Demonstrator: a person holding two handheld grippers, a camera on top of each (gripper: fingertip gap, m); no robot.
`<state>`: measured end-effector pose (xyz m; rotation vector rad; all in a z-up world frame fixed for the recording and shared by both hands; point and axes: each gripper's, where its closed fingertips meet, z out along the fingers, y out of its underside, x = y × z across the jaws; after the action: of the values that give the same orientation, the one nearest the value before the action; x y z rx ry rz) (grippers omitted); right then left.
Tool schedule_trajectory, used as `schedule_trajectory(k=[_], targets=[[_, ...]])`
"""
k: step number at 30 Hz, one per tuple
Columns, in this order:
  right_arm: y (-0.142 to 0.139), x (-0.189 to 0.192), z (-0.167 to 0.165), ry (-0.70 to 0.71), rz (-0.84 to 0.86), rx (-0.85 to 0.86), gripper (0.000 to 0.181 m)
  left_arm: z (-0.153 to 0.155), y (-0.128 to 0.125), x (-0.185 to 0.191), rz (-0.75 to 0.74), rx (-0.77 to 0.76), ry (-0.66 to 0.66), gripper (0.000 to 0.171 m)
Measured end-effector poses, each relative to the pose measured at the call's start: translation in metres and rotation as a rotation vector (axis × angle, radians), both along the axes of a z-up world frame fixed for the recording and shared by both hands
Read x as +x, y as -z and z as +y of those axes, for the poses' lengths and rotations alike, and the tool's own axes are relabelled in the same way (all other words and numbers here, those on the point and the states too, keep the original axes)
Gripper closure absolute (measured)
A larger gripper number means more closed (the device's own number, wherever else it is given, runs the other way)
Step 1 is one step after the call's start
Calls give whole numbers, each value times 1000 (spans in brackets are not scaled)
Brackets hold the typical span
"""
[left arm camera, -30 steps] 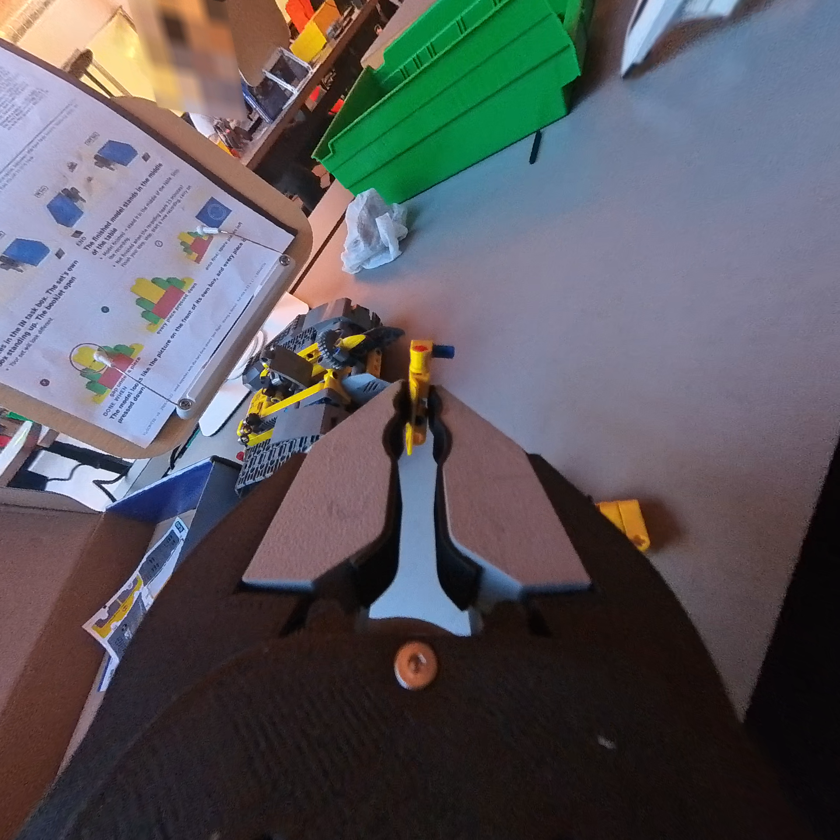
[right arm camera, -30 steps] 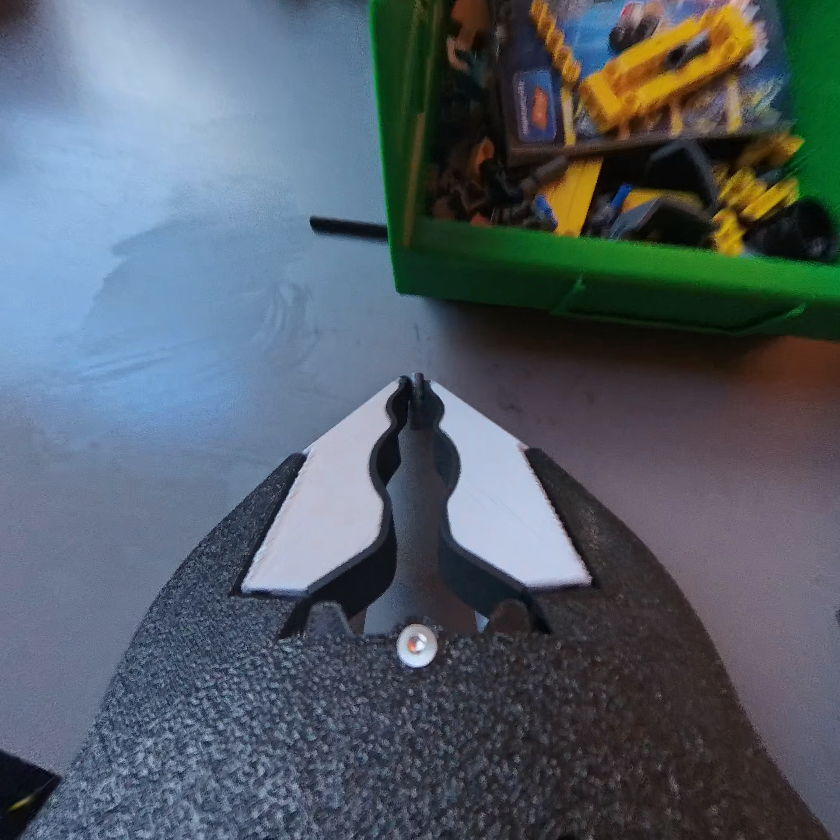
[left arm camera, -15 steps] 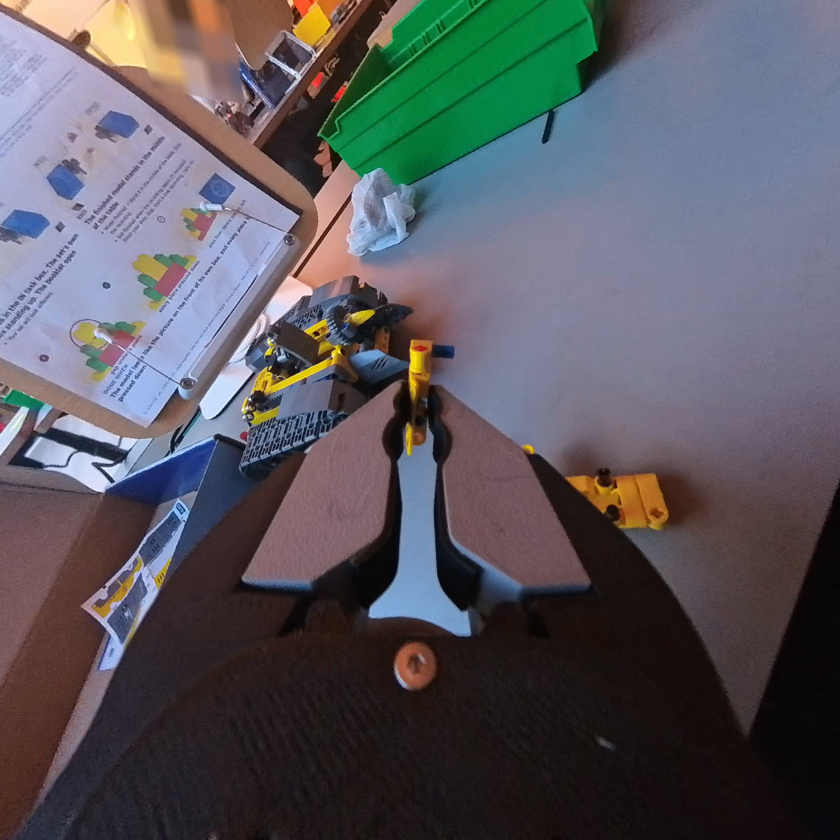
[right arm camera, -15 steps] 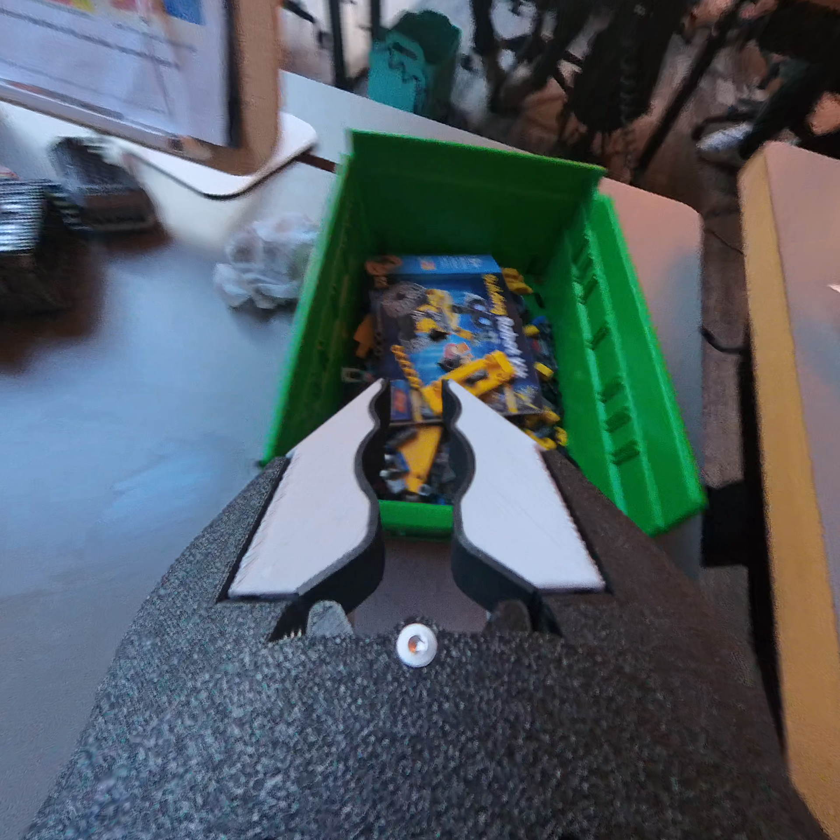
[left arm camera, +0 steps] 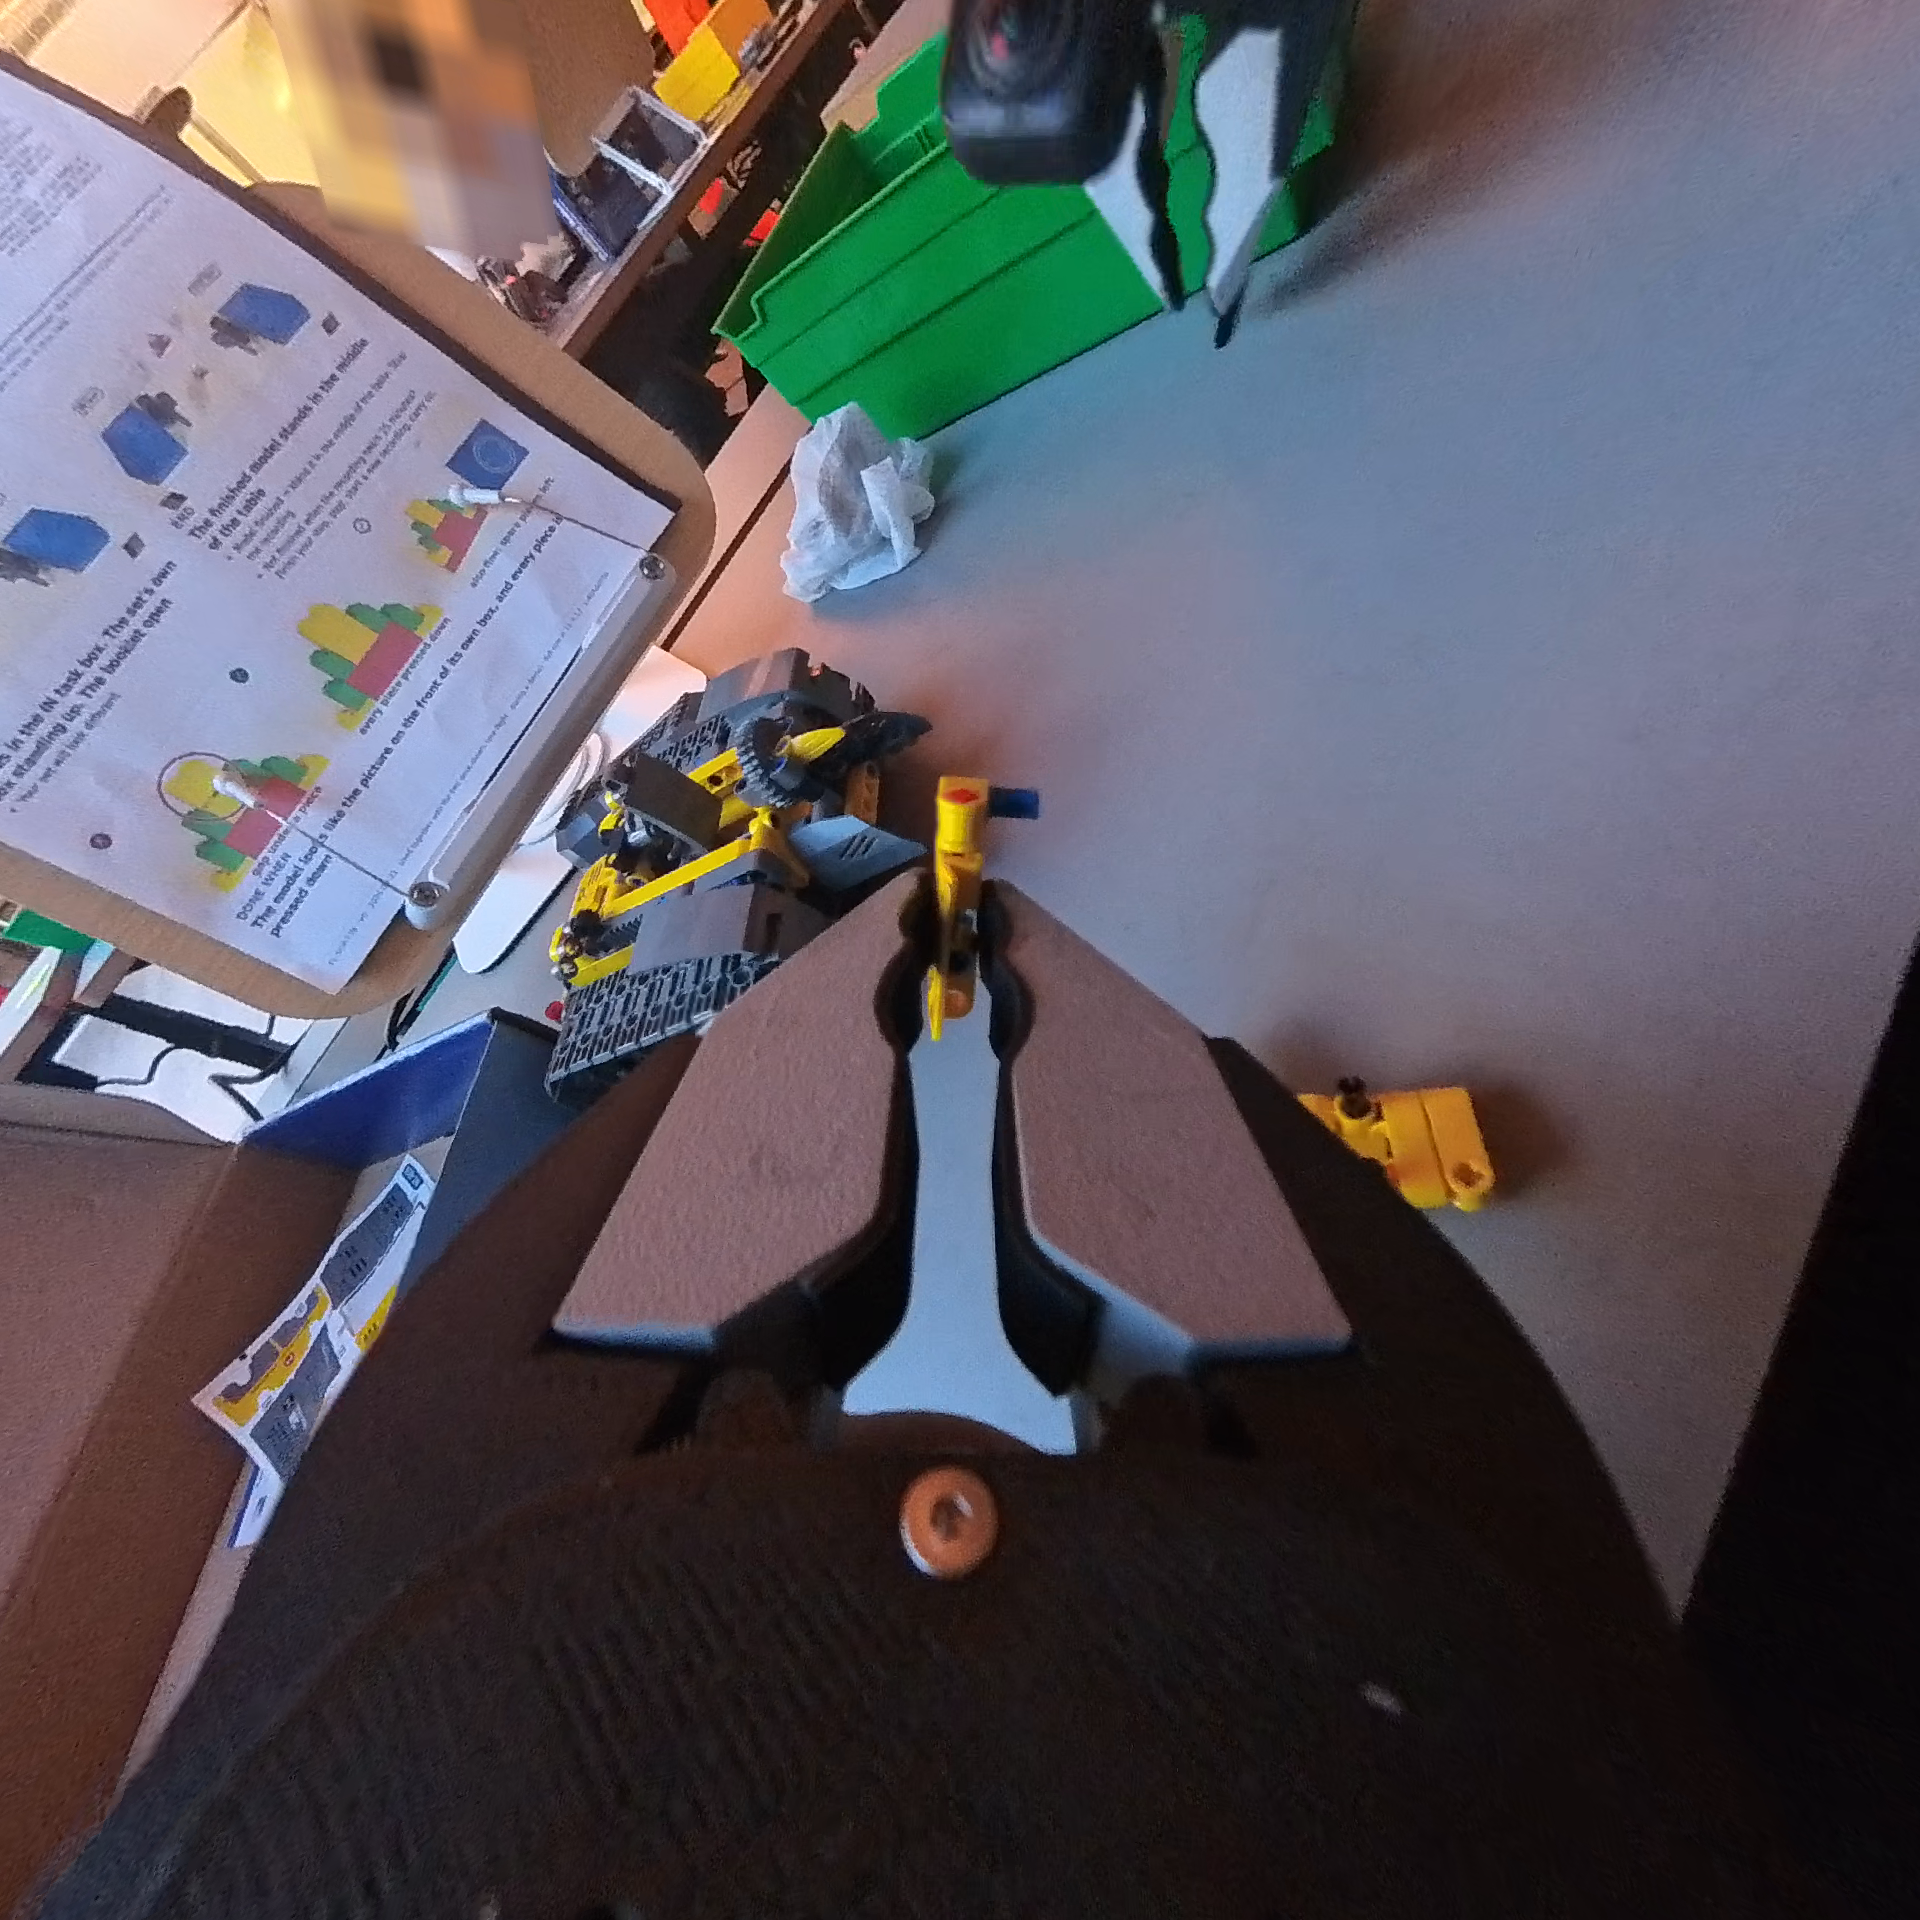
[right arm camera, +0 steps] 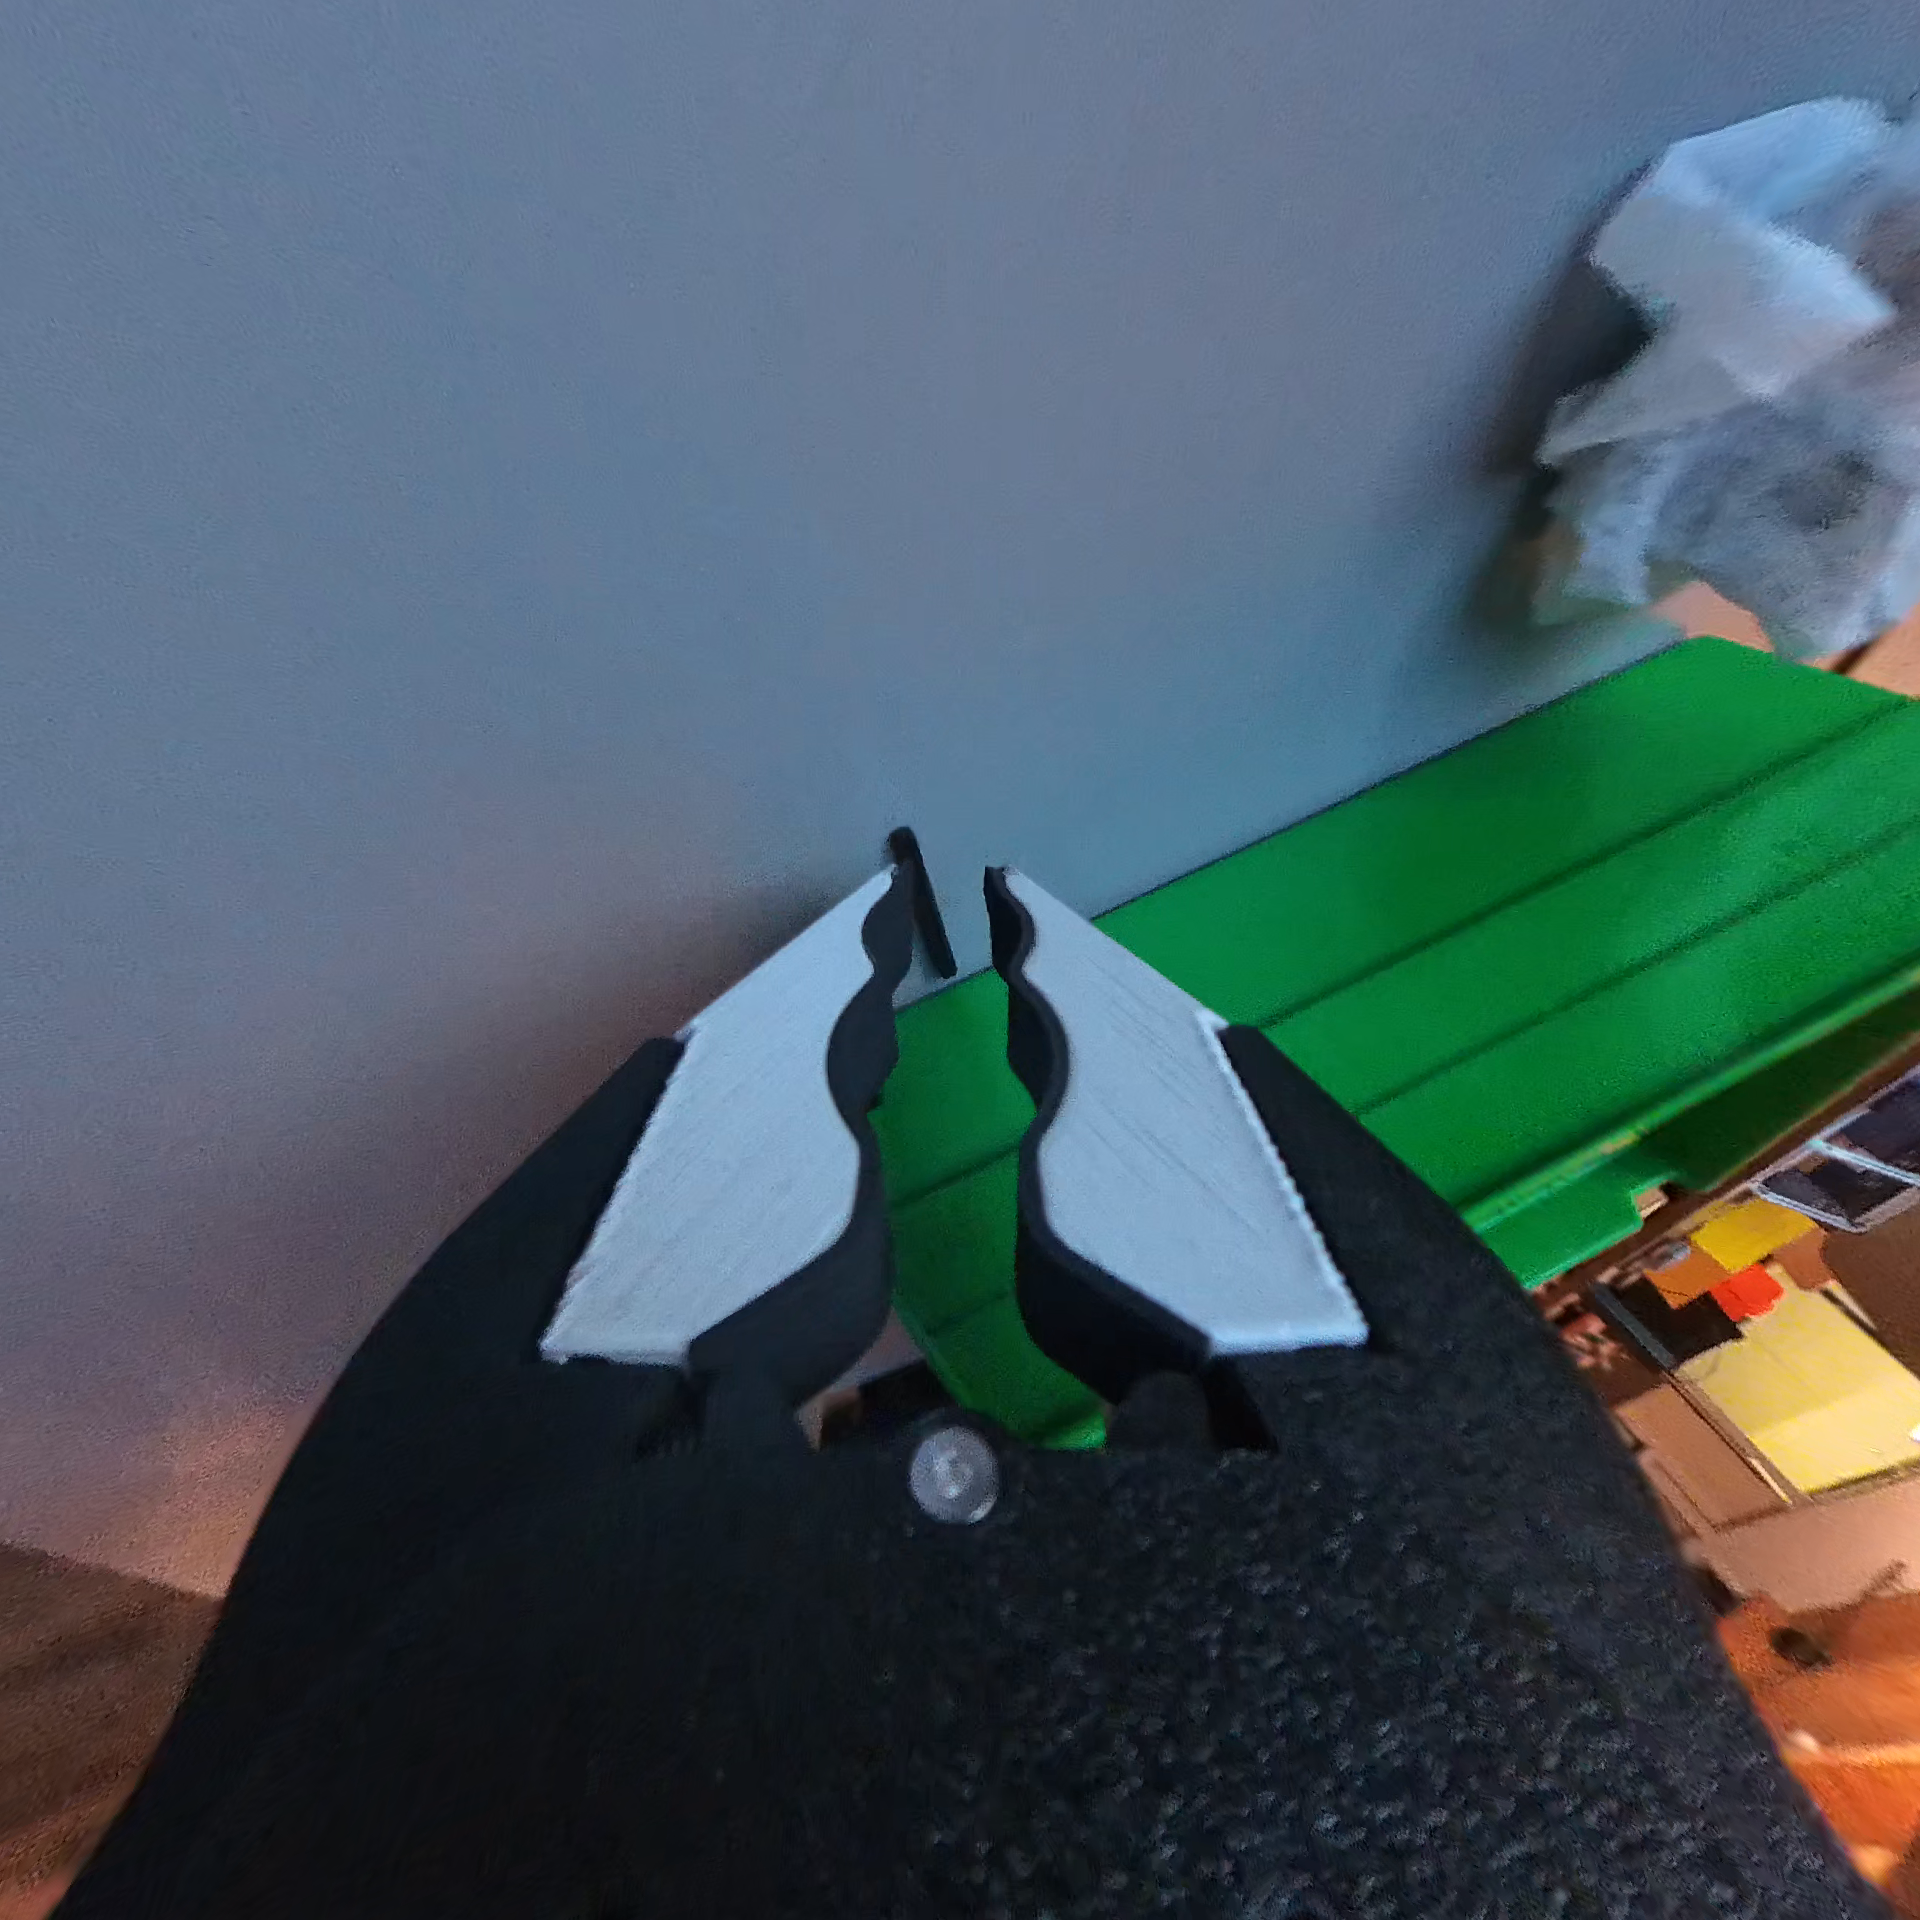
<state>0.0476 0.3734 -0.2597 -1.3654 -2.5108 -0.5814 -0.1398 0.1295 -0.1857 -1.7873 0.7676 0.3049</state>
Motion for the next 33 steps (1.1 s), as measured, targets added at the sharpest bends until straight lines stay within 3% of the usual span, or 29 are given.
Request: schedule_trajectory(k=[4,10,14,20,24,30,33], targets=[[14,10,-1,-23,-149,-29,176,-2,-1,-2,-43,4,8,167],[15,12,-3,17,-165,-86,180,-11,-7,11,-154,10,113,167],[14,11,-5,41,-114,-103,180,-9,-5,0,-130,17,61,167],[-5,-20,-72,29,174,-377,180,-12,2,15,32,50,114,167],[-19,-37,-108,16,336,-524,180,-6,16,14,150,28,52,167],[-28,-52,-116,103,556,-646,180,-7,15,23,118,20,68,167],[-56,-56,-103,188,767,-678,180,-8,13,25,123,26,68,167]])
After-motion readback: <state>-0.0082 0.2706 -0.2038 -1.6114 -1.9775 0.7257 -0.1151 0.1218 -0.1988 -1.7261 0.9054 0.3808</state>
